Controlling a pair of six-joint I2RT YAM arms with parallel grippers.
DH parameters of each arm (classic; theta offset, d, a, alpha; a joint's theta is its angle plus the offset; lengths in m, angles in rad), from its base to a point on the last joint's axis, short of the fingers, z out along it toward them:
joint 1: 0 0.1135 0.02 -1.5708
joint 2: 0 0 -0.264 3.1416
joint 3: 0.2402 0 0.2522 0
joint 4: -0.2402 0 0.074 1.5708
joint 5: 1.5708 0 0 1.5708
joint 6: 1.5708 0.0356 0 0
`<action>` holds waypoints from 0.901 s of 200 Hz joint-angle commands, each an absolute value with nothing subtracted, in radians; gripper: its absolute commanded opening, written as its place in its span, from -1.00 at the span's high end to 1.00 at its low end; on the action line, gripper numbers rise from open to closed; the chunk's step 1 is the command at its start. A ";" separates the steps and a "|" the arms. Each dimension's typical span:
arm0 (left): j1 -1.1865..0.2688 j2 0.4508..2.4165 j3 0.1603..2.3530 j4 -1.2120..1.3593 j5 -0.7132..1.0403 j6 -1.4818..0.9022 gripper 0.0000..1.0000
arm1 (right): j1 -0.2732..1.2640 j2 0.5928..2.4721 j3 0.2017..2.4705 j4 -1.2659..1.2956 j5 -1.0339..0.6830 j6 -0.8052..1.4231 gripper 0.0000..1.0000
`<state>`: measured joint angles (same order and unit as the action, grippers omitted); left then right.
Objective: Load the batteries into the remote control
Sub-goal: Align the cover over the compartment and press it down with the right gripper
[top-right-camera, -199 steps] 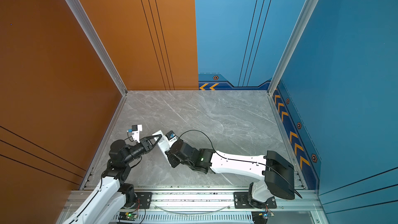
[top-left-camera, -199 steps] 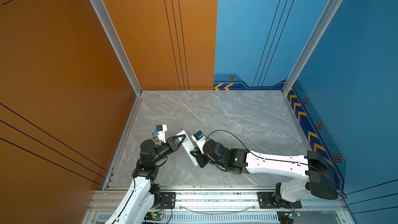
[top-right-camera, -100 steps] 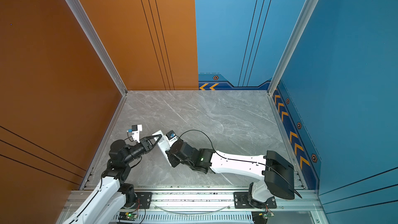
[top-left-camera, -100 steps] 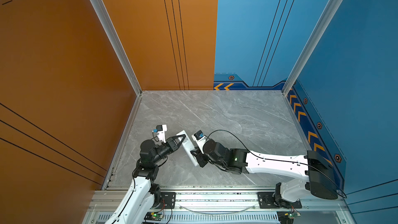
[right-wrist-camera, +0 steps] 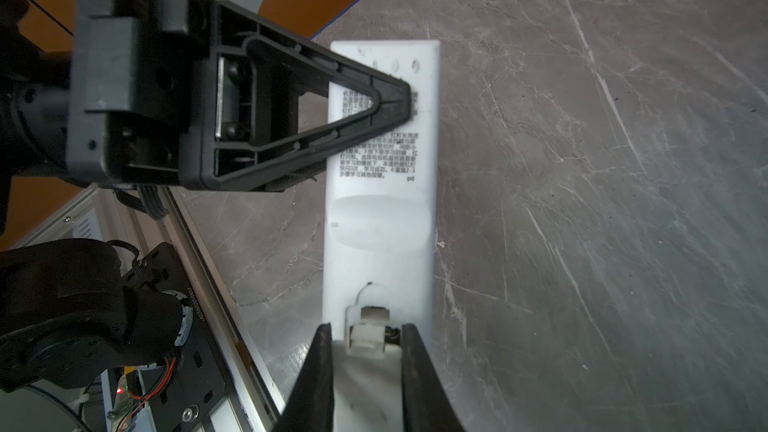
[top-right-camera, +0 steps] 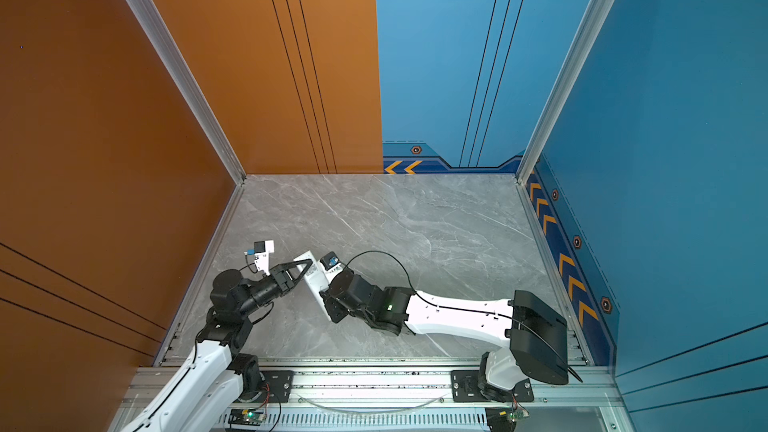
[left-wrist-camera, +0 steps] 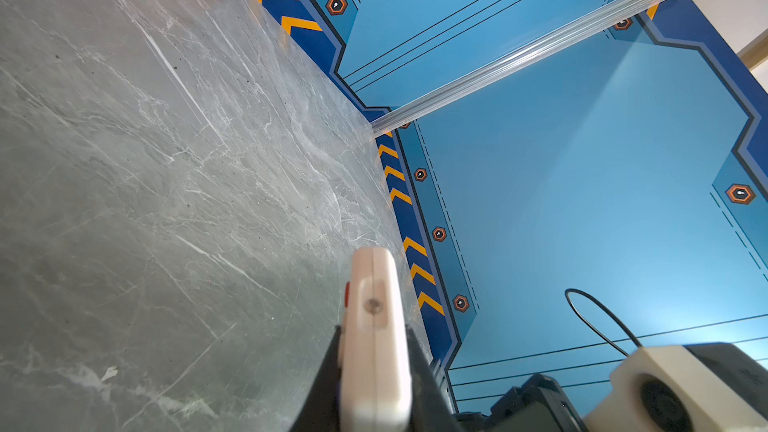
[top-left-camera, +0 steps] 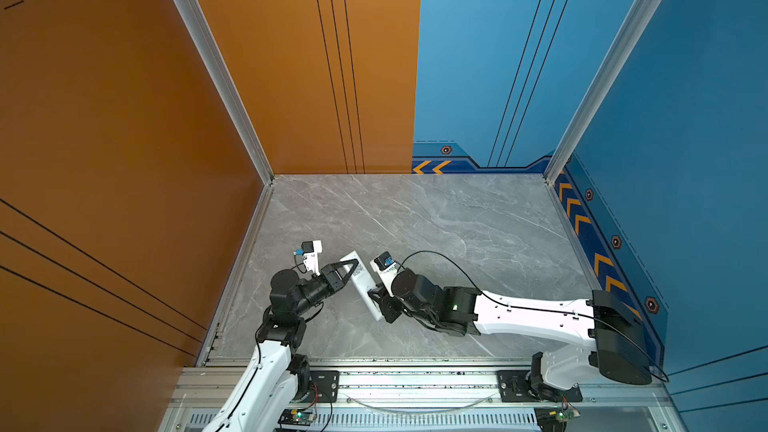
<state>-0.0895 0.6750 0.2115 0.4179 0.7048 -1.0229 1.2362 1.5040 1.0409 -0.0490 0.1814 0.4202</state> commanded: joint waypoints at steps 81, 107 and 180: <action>-0.073 0.666 0.204 0.448 0.722 -1.038 1.00 | 1.230 1.531 1.025 -0.058 0.186 0.431 0.91; -0.072 0.669 0.206 0.450 0.722 -1.037 1.00 | 1.230 1.535 1.025 -0.057 0.186 0.433 0.90; -0.071 0.672 0.207 0.451 0.724 -1.038 1.00 | 1.230 1.546 1.028 -0.051 0.176 0.440 0.73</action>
